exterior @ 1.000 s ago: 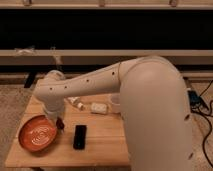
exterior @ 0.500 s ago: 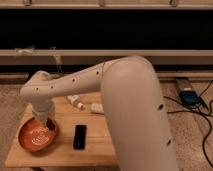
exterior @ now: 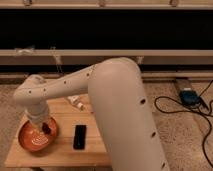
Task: Place the pepper in the ceramic bowl
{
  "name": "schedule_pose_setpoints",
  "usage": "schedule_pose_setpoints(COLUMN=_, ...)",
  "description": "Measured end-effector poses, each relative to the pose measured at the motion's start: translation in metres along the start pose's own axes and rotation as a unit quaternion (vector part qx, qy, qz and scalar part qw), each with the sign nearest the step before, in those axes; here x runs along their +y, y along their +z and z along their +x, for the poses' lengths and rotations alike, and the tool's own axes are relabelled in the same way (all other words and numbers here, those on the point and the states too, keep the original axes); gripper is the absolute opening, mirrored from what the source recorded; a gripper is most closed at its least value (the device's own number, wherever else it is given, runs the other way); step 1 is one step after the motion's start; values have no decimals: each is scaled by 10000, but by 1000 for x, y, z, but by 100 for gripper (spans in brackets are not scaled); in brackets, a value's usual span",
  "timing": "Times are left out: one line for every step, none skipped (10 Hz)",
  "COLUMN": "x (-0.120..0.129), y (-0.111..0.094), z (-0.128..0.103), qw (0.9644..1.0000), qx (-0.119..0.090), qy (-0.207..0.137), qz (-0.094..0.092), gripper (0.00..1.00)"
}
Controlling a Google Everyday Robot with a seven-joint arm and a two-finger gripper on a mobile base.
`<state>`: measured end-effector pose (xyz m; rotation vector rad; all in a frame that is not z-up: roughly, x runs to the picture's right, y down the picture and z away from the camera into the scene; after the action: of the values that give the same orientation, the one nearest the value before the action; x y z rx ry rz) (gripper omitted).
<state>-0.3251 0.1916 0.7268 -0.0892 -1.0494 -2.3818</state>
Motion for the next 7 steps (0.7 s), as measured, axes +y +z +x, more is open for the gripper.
schedule_pose_setpoints(x=-2, y=5, z=1, qw=10000, qx=-44, qy=-48, qz=-4, gripper=79)
schedule_pose_setpoints(x=-5, y=10, z=3, qw=9999, qx=-84, qy=-97, qz=-4, gripper=80)
schedule_pose_setpoints(x=-7, y=14, z=4, qw=9998, qx=-123, qy=-151, qz=-12, gripper=80)
schedule_pose_setpoints(x=-9, y=17, z=5, qw=9997, qx=-156, qy=-191, qz=-18, gripper=80)
schedule_pose_setpoints(x=-11, y=20, z=7, qw=9995, qx=-188, qy=-236, qz=-33, gripper=80)
schedule_pose_setpoints(x=-11, y=21, z=7, qw=9994, qx=-199, qy=-270, qz=-24, gripper=80)
schedule_pose_setpoints(x=-11, y=21, z=6, qw=9994, qx=-199, qy=-271, qz=-19, gripper=80)
